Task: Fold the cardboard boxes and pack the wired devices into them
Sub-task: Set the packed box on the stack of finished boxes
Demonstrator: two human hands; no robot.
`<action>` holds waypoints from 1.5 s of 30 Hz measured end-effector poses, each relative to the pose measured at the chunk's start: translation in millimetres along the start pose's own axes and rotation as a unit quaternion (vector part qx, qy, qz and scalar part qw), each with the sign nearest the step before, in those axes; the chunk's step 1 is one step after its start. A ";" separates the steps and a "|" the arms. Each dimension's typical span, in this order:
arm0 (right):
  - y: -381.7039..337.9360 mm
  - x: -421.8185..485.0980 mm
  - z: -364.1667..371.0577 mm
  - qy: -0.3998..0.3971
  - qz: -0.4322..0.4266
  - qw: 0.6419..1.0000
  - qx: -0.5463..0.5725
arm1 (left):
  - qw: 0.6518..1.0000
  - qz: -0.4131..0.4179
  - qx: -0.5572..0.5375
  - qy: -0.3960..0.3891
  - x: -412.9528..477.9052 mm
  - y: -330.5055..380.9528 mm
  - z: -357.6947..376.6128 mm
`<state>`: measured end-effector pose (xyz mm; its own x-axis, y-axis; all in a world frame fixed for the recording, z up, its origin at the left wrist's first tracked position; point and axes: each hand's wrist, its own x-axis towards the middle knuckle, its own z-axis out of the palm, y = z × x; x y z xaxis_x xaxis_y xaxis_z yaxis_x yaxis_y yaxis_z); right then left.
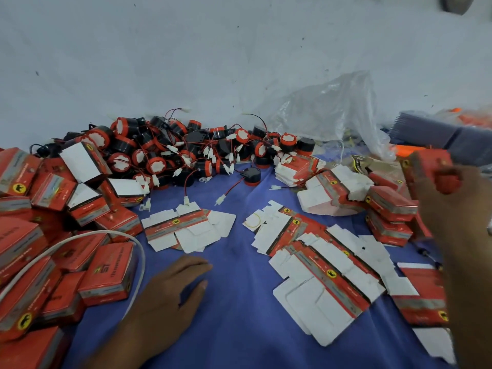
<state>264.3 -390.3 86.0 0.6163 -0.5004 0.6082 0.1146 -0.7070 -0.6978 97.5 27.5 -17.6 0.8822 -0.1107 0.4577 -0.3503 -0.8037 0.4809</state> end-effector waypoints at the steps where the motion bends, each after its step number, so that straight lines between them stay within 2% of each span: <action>1: 11.9 8.0 -2.4 -0.020 0.012 1.000 -0.011 | 1.000 -0.006 -0.004 -0.003 0.2 0.4 -0.1; 6: 18.9 13.8 9.7 -0.178 -0.017 0.979 -0.100 | 1.000 -0.011 0.013 -0.014 0.3 1.6 1.3; 10: -0.9 -13.2 10.2 -0.163 -0.114 0.975 -0.098 | 1.000 -0.021 0.009 -0.009 -0.3 -0.5 2.1; 11: -9.8 -22.0 7.0 -0.209 -0.133 0.965 -0.089 | 1.000 -0.018 0.011 -0.011 -0.3 -1.1 2.7; 12: -18.6 -31.5 4.4 -0.297 -0.145 0.939 -0.093 | 1.000 -0.019 0.009 -0.011 0.3 -1.5 2.9; 14: -32.7 -56.5 4.2 -0.505 -0.130 0.841 -0.145 | 1.000 -0.020 0.009 -0.012 1.0 -1.5 2.7; 15: -36.9 -69.8 7.6 -0.577 -0.112 0.789 -0.180 | 1.000 -0.022 0.010 -0.017 1.2 -0.7 1.9; 16: -38.2 -81.2 12.9 -0.609 -0.105 0.755 -0.219 | 1.000 -0.022 0.008 -0.020 1.2 -0.2 1.6; 17: -37.7 -91.0 19.6 -0.611 -0.104 0.744 -0.251 | 1.000 -0.022 0.006 -0.022 1.5 0.1 1.3; 19: -37.4 -100.4 29.8 -0.583 -0.084 0.761 -0.270 | 0.999 -0.027 -0.001 -0.023 2.5 3.1 -0.3; 22: -36.7 -94.3 34.0 -0.568 -0.046 0.789 -0.229 | 1.000 -0.023 -0.003 -0.017 2.4 5.7 -2.0; 26: -33.9 -78.3 35.3 -0.468 0.018 0.865 -0.181 | 1.000 -0.021 0.003 0.002 1.5 3.4 -0.7; 31: -32.5 -60.4 37.0 -0.369 0.038 0.925 -0.077 | 0.998 -0.063 -0.006 0.018 0.4 0.8 3.3; 33: -37.2 -60.3 37.3 -0.351 0.091 0.930 0.064 | 0.996 -0.073 -0.023 0.034 0.9 3.6 3.8; 35: -53.8 -73.4 38.7 -0.362 0.175 0.879 0.255 | 0.986 -0.119 -0.093 0.069 2.8 9.9 -0.5; 36: -64.7 -84.4 41.1 -0.372 0.195 0.853 0.310 | 0.974 -0.149 -0.151 0.080 4.9 14.0 -1.0; 38: -85.7 -113.4 50.3 -0.391 0.203 0.827 0.350 | 0.927 -0.202 -0.303 0.086 11.8 25.2 -3.5; 40: -102.9 -145.6 63.0 -0.415 0.201 0.807 0.370 | 0.843 -0.269 -0.458 0.088 13.3 28.0 -3.2; 41: -109.4 -160.1 68.5 -0.430 0.189 0.804 0.366 | 0.806 -0.302 -0.499 0.098 16.2 29.5 -3.5; 42: -114.0 -173.7 73.8 -0.441 0.170 0.809 0.350 | 0.770 -0.327 -0.538 0.107 16.1 31.5 -5.7; 44: -120.5 -195.2 81.5 -0.449 0.091 0.843 0.283 | 0.765 -0.314 -0.554 0.096 11.9 28.2 -2.9; 45: -123.4 -203.4 83.6 -0.449 0.034 0.862 0.233 | 0.751 -0.313 -0.578 0.073 10.5 28.6 -3.1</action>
<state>190.0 -159.5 16.8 0.9645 0.2046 0.1670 0.2254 -0.3086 -0.9241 95.8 5.1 3.3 0.9734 0.2104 -0.0906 0.0039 0.3804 0.9248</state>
